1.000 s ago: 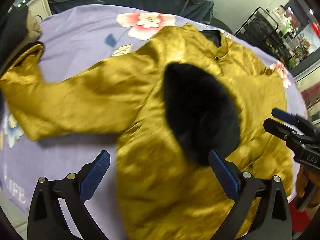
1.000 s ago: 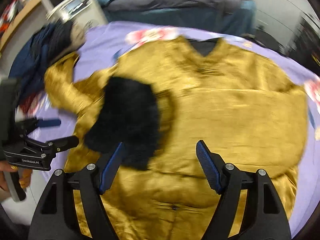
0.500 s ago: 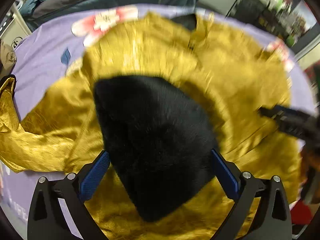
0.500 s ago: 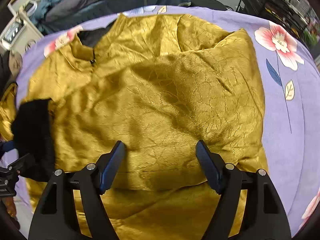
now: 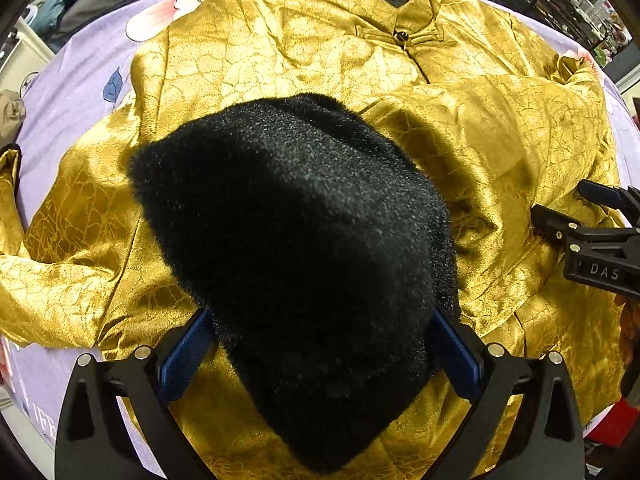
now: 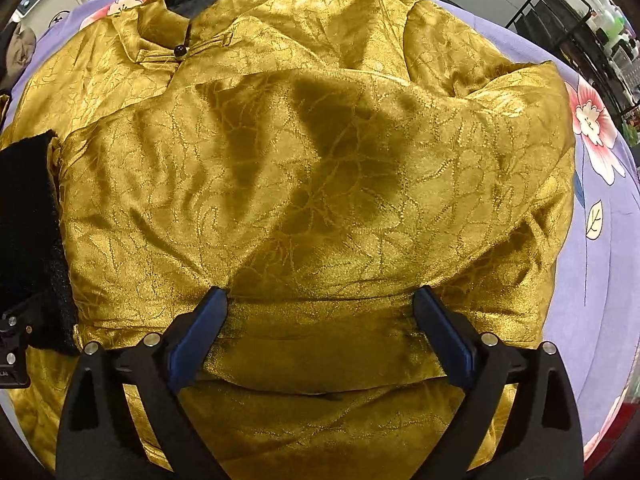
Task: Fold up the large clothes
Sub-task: 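Fold the held sleeve across the jacket front with the right gripper and release, then grasp the other fur-cuffed sleeve with the left gripper and lift it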
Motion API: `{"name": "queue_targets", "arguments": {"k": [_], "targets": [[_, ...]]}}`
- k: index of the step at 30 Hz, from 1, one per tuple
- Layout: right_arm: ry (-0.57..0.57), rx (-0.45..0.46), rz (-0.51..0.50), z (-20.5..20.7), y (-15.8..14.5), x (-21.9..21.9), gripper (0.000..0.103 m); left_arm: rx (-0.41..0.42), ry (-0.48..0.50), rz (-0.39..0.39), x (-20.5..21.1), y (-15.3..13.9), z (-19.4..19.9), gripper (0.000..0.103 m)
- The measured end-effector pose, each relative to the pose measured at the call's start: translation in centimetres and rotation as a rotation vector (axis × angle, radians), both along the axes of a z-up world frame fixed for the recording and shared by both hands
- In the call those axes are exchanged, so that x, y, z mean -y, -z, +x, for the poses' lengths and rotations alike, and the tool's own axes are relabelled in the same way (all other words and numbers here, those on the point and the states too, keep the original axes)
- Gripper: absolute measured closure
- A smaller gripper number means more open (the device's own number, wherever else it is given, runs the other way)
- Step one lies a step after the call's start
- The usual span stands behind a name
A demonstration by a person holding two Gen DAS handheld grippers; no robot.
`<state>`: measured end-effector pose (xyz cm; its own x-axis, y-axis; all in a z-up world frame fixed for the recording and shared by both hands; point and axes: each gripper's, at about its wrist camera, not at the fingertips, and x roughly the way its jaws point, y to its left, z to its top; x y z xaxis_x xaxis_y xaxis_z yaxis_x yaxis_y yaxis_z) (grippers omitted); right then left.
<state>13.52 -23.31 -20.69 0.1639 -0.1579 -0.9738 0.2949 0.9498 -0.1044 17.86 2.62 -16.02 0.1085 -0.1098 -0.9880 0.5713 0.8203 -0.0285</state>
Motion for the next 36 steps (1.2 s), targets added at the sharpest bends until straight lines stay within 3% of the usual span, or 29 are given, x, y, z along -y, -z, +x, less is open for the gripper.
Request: {"name": "queue_targets", "arguments": {"k": [2, 6, 13, 19, 31, 36], "targets": [[0.006, 0.003, 0.003, 0.3, -0.5, -0.1, 0.010, 0.013, -0.004, -0.010, -0.3, -0.4, -0.2, 0.005], [0.040, 0.131, 0.037, 0.1, -3.6, -0.1, 0.010, 0.038, -0.017, -0.060, -1.1, -1.9, -0.8, 0.006], [0.072, 0.174, 0.110, -2.5, -5.9, -1.7, 0.010, 0.061, -0.074, -0.130, -4.5, -4.2, -1.7, 0.006], [0.084, 0.137, 0.202, -4.8, -6.0, -4.2, 0.010, 0.064, -0.144, -0.137, -7.9, -5.0, -1.9, 0.006], [0.012, 0.031, 0.272, -7.3, -3.6, -7.8, 0.010, 0.028, -0.409, -0.125, -17.3, -3.5, -2.1, 0.006], [-0.001, 0.003, 0.274, -7.5, -3.0, -8.3, 0.010, 0.070, -0.497, -0.134, -20.7, -4.4, -0.6, 0.007]]}}
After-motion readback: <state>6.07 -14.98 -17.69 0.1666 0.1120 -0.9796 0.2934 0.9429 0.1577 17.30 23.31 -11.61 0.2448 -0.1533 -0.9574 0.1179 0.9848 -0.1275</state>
